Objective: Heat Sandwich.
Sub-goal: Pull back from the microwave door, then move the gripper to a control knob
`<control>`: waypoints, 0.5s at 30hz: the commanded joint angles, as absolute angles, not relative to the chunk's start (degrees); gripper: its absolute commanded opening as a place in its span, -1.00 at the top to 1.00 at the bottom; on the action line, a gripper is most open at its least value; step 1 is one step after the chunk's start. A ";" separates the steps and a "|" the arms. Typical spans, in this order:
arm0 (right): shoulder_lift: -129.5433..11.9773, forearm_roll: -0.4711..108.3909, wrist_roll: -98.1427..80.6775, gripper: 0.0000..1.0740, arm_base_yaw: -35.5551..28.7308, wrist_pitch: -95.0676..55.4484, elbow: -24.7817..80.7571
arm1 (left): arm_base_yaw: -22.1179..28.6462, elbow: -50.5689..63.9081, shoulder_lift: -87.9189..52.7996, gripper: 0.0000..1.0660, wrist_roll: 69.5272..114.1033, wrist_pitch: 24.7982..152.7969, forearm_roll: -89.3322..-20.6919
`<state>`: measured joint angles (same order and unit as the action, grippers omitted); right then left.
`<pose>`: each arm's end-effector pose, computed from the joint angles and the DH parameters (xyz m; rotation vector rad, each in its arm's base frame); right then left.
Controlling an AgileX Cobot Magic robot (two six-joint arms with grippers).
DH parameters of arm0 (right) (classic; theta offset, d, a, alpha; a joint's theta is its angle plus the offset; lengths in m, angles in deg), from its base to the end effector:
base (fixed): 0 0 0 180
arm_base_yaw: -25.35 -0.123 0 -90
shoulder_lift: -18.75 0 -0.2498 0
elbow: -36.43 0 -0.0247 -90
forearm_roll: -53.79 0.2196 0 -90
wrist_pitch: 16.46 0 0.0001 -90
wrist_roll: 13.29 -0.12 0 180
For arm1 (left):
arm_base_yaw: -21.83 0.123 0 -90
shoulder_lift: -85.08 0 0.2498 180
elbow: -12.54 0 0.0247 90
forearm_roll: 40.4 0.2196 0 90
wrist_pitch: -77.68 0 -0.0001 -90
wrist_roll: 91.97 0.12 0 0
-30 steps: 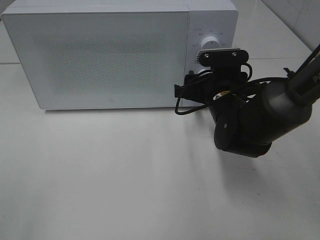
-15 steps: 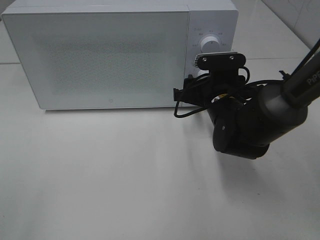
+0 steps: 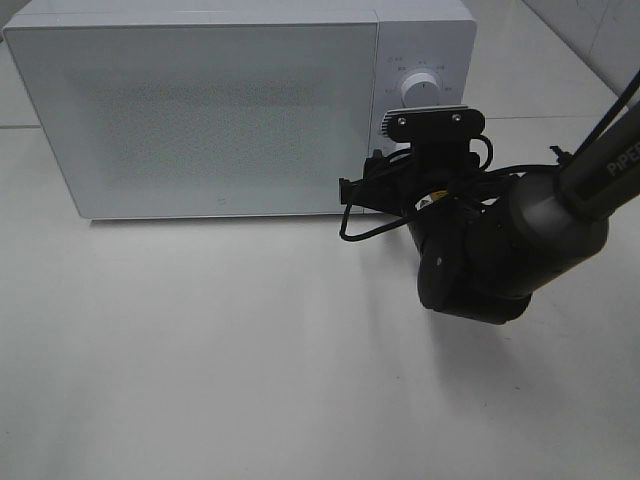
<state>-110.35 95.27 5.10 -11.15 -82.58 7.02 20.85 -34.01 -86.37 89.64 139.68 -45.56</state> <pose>0.3288 0.1529 0.1064 -0.0460 1.6967 -0.0699 0.0253 -0.0100 0.2516 0.0526 2.0413 -0.1008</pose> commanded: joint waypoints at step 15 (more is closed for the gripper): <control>-109.66 96.42 5.22 0.67 -10.63 -84.87 7.65 | 20.91 -34.18 -87.29 -0.82 89.70 138.93 -46.13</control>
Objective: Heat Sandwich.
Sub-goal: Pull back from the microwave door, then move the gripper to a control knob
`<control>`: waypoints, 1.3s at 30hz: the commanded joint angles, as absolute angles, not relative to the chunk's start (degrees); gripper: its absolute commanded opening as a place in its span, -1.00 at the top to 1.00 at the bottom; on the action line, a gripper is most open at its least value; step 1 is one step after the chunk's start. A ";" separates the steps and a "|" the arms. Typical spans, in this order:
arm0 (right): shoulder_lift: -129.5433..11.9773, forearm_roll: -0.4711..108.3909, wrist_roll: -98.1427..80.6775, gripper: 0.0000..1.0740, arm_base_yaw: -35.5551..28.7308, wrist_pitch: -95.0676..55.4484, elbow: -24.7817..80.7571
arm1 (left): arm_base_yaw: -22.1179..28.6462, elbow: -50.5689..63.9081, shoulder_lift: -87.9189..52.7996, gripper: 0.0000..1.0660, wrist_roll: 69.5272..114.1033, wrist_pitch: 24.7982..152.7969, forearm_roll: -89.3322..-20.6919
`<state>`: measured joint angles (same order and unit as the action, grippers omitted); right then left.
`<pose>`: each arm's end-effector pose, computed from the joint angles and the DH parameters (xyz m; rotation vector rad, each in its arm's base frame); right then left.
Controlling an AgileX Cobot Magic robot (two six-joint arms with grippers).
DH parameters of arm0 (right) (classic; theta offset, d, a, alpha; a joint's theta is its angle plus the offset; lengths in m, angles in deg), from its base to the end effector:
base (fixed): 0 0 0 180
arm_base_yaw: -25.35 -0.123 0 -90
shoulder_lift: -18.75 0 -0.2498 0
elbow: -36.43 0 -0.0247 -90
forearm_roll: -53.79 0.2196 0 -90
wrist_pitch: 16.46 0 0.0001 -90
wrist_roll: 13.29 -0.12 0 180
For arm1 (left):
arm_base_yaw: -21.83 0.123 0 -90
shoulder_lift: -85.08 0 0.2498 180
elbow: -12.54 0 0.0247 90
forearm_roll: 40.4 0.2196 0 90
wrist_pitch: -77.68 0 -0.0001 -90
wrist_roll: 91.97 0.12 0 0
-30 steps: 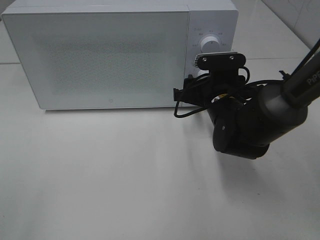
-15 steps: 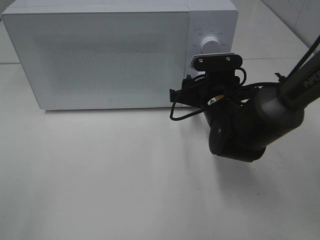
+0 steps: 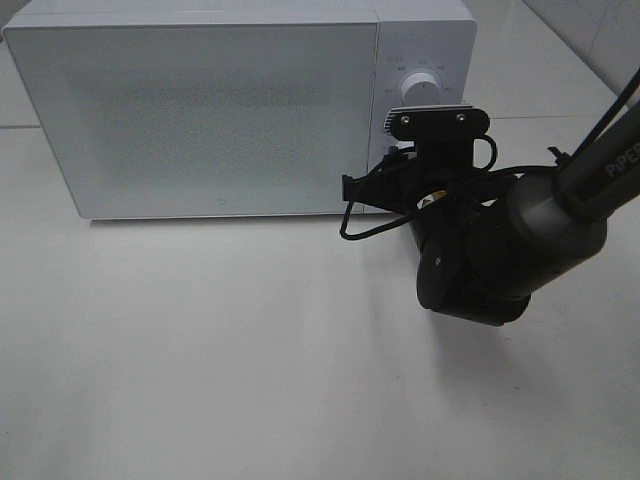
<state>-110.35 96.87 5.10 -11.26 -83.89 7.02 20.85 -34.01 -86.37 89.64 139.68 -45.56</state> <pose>0.3286 0.1499 0.1083 -0.0151 1.6817 -0.0865 0.0253 -0.0100 0.2516 0.0526 2.0413 -0.1008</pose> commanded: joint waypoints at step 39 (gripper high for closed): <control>-109.66 89.54 -66.23 0.85 -10.63 -86.82 8.11 | 20.91 -34.18 -87.29 -0.82 89.70 138.93 -46.13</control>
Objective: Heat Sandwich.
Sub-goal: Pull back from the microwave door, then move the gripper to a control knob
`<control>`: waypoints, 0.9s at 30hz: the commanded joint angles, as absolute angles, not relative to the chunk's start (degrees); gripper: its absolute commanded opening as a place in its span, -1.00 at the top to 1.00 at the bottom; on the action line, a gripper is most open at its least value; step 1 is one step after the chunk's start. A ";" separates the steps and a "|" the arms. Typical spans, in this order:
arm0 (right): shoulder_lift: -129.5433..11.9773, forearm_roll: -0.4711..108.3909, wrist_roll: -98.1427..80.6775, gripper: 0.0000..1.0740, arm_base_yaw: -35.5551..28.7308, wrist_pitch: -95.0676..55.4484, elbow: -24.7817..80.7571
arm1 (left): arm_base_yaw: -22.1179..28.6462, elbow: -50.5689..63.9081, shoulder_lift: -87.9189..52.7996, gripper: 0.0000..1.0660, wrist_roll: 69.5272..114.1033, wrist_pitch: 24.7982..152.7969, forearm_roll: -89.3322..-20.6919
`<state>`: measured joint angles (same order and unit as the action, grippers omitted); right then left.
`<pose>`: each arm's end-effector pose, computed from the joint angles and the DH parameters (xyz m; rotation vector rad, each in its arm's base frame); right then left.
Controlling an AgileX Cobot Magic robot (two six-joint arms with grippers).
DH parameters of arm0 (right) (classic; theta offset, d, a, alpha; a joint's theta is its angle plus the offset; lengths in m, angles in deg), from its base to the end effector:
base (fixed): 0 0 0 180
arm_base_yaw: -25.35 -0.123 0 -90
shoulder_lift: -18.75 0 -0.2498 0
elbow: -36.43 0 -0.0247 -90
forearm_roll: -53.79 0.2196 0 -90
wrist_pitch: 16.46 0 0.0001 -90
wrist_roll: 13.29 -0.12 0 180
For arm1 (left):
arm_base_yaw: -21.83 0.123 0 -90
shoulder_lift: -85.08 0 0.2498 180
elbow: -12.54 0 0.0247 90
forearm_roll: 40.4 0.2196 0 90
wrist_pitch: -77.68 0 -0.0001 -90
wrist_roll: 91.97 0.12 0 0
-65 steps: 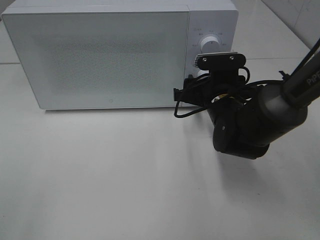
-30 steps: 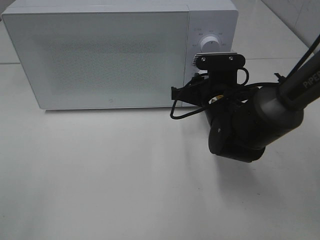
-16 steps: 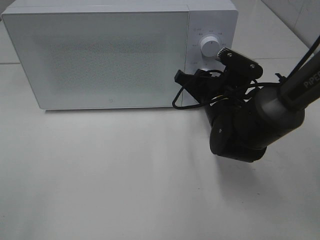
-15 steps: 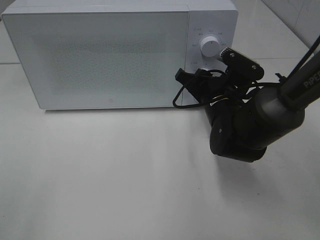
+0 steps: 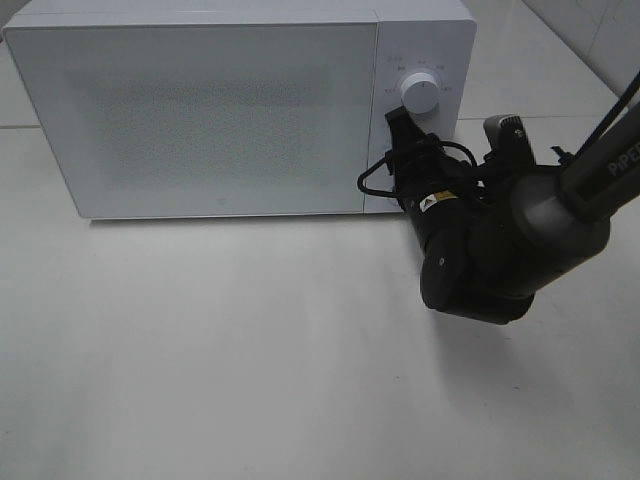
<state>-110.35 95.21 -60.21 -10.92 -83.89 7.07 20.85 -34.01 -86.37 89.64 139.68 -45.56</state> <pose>0.3299 0.1511 0.1092 0.9021 1.4814 0.7755 0.0253 -0.0100 0.2516 0.0526 2.0413 -0.1008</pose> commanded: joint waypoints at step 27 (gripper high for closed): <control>-109.66 88.68 -94.82 0.80 -10.75 -86.93 8.05 | 20.91 -34.18 -87.29 -0.82 89.70 138.93 -46.13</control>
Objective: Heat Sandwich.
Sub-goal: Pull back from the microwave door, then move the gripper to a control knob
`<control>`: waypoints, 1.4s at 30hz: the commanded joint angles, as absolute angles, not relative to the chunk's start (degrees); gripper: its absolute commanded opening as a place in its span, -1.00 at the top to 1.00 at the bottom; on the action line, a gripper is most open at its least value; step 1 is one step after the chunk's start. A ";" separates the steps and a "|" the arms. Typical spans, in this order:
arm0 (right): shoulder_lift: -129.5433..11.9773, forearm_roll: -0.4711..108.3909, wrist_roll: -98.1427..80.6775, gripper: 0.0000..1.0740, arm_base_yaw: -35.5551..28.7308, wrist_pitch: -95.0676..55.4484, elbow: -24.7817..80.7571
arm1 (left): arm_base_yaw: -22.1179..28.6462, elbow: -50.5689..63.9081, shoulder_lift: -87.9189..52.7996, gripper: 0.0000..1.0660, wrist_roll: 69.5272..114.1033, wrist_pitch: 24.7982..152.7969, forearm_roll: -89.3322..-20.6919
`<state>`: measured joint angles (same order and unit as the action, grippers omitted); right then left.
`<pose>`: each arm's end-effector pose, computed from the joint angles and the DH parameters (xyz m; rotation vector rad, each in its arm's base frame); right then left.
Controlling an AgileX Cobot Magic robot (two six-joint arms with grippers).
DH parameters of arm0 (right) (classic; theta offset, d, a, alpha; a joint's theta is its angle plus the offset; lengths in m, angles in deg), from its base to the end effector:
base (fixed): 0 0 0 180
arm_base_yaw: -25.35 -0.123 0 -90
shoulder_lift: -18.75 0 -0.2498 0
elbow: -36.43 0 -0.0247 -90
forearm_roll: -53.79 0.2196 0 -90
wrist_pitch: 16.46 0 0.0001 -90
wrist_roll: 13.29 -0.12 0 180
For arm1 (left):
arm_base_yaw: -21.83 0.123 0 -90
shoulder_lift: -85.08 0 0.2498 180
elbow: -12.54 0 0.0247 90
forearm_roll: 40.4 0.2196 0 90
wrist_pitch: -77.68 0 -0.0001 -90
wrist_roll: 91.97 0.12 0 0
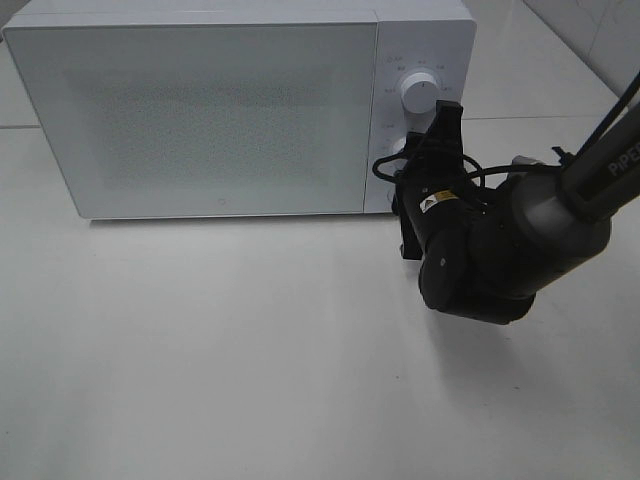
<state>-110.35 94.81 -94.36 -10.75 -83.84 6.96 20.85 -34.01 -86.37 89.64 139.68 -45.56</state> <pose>0.3300 0.1507 0.1089 1.3646 1.2191 1.2022 0.0253 -0.0100 0.2516 0.0526 2.0413 -0.1008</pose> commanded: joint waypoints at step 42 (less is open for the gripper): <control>-98.95 88.74 -62.56 -0.45 -10.75 -68.65 -0.03 | 20.91 -34.18 -87.29 -0.82 89.70 138.93 -46.13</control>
